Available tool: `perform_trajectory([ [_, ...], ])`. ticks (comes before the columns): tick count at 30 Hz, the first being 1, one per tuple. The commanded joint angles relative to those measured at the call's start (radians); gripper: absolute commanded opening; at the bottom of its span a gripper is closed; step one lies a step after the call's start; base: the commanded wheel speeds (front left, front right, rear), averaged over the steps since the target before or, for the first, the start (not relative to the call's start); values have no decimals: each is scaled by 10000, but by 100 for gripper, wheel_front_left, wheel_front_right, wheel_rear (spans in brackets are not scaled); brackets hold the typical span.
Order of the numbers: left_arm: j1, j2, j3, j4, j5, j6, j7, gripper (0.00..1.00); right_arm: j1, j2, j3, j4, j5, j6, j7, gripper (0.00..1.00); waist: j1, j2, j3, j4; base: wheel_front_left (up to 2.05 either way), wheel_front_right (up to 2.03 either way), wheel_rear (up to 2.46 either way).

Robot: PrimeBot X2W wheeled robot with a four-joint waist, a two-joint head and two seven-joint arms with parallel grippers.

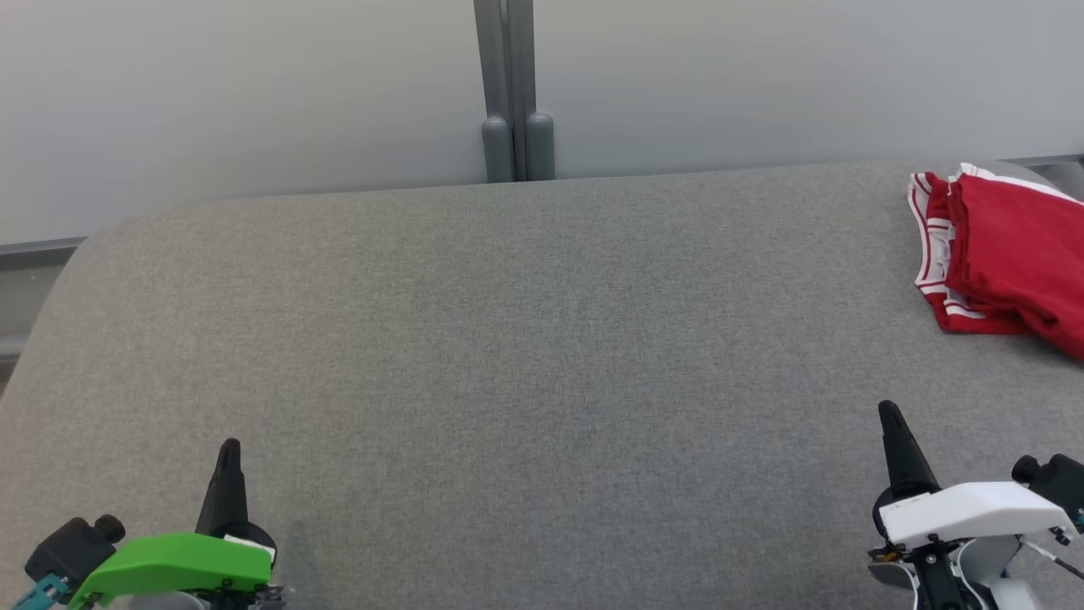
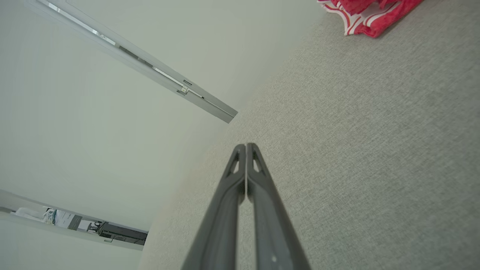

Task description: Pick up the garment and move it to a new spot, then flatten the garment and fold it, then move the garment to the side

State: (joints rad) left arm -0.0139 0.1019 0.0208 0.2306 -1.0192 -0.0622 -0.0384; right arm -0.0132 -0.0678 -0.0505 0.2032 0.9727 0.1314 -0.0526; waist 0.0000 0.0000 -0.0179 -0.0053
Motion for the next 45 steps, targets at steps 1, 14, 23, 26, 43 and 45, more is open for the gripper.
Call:
perform_trajectory([
  [1,-315,-2,89,-84,-335,-91,59,0,-266,-2,-56,-60,299,-4,86,0,0,0,4,1,0,0,0],
  [14,-479,-113,291,-31,-1596,-227,393,0,-442,31,-181,45,1693,-6,444,0,0,0,40,10,0,0,0],
  [23,-579,-186,410,2,-2364,-315,607,0,-542,47,-258,107,2538,-5,663,0,0,0,65,17,0,0,0],
  [26,-609,-209,450,12,-2650,-352,671,0,-585,54,-286,132,2825,-6,731,0,0,0,73,19,0,0,0],
  [43,-779,-341,654,67,-3951,-491,1014,0,-760,91,-421,249,4252,-5,1104,0,0,0,120,31,0,0,0],
  [45,-794,-354,675,75,-4087,-514,1065,0,-777,96,-435,260,4399,-5,1148,0,0,0,126,32,0,0,0],
])
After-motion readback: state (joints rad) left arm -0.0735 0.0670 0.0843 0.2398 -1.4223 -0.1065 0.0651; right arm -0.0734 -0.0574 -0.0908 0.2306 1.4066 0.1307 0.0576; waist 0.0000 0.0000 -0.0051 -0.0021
